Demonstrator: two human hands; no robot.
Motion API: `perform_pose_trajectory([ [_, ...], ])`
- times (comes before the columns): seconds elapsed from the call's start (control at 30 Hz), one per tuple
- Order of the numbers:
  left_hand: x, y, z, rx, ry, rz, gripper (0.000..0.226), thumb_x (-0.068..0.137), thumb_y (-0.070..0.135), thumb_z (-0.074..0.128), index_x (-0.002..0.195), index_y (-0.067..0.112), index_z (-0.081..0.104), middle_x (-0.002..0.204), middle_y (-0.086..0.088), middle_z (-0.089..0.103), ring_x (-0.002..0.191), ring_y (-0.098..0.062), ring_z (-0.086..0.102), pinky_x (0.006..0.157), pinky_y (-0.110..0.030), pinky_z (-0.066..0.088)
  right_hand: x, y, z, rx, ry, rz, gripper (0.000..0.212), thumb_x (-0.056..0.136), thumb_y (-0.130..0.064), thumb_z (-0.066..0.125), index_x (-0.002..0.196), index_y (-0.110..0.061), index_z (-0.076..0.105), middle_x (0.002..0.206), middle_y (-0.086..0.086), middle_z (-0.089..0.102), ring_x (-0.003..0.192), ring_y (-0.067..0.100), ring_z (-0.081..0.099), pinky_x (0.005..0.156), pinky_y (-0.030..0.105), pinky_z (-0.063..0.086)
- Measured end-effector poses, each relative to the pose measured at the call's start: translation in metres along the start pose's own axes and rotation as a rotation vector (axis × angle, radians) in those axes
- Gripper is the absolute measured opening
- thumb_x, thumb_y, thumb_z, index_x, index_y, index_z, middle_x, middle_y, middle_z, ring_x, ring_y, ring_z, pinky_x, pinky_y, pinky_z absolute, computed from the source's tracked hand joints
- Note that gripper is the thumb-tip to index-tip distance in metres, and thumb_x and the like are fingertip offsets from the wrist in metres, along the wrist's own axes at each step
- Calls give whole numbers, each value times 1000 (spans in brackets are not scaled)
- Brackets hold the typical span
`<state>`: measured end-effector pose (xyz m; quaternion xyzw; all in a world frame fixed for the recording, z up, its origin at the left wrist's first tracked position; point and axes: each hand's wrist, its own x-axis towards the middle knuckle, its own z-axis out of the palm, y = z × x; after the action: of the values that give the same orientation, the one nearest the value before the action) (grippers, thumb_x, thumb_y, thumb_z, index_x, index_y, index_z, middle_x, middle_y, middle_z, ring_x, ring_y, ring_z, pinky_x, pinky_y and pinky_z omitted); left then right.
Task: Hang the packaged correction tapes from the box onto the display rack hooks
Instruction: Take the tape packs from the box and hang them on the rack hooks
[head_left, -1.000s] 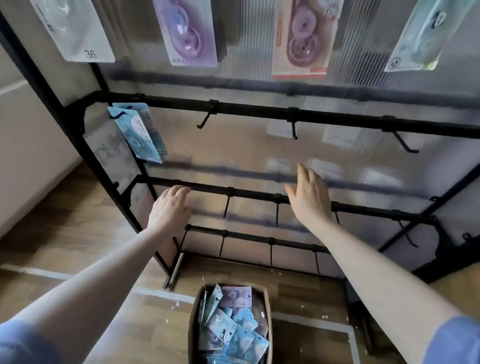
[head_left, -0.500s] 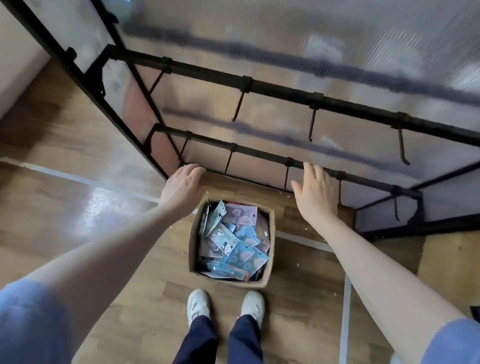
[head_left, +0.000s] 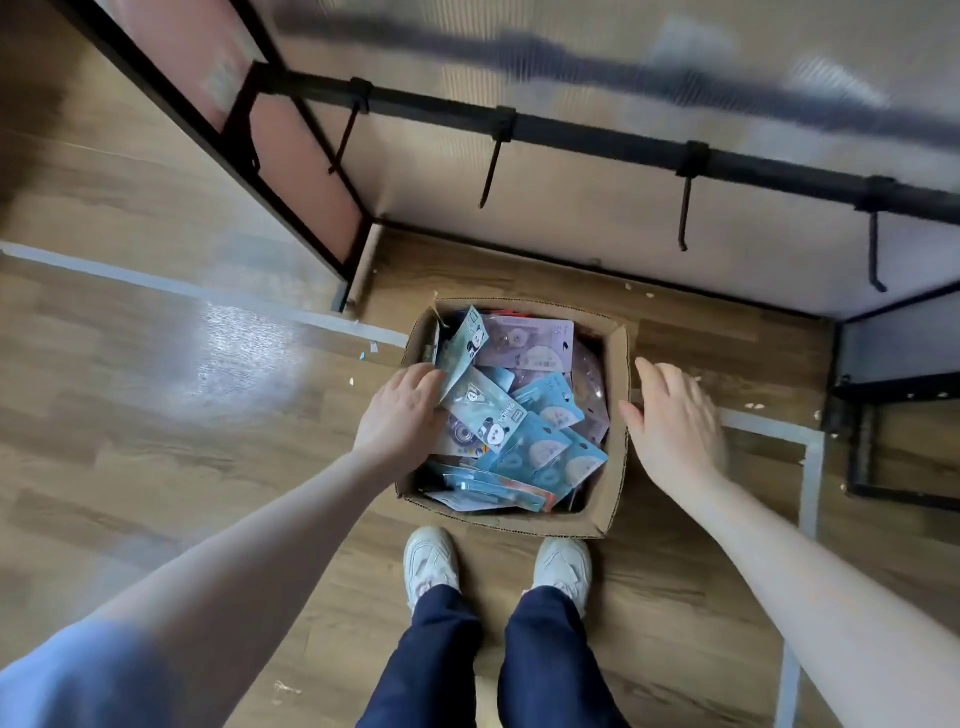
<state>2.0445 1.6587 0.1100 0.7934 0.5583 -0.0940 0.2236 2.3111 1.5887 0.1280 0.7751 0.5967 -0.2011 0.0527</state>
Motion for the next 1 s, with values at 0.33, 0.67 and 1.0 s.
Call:
perform_pose_trajectory([
  [0.33,0,-32,114,-17,-138,35,50,88,18,51,136,14,39,144,-2,38,131,-22,34,102,-34,34,8,13,118,-18,-133,-30,54,95,-31,47,143,-12,31,140,8,41,129,25,39,105,35,33],
  [0.67,66,-20,132,224,-148,335,75,89,8,54,149,23,9,156,-2,13,143,-20,13,113,-30,19,15,13,168,14,-243,-33,50,95,-26,47,141,-12,31,140,8,38,128,24,41,101,34,38],
  [1.0,88,-5,149,343,-210,473,65,90,13,53,145,29,21,139,-3,38,133,-22,28,107,-30,20,18,18,182,-102,-255,-99,50,94,-13,45,141,-11,29,136,6,42,124,24,42,102,33,35],
])
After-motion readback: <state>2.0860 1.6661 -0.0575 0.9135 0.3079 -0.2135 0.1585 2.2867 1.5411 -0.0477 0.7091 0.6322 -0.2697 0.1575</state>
